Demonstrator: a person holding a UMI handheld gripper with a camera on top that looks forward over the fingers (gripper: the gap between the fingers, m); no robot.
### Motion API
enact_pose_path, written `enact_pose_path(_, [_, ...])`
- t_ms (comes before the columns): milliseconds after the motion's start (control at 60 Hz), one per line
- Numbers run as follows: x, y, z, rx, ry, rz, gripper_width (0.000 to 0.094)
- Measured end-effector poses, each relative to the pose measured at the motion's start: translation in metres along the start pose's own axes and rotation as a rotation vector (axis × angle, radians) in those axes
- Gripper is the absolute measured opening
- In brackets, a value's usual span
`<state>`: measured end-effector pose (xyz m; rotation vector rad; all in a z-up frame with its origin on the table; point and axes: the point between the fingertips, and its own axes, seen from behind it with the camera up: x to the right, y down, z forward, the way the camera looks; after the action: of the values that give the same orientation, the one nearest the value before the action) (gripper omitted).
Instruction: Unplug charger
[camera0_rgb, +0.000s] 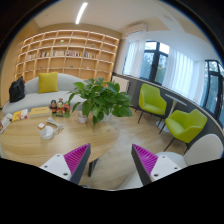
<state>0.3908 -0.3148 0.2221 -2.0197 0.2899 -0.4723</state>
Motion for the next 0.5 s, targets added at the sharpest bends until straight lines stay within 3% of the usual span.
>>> enact_pose_path(250, [-0.022,0.048,0.018,-0.056,-0.021,-0.061,0.0852])
enact_pose_path(500, [-0.204,0.08,0.038,-0.021,-0.325,-0.09,0.0855])
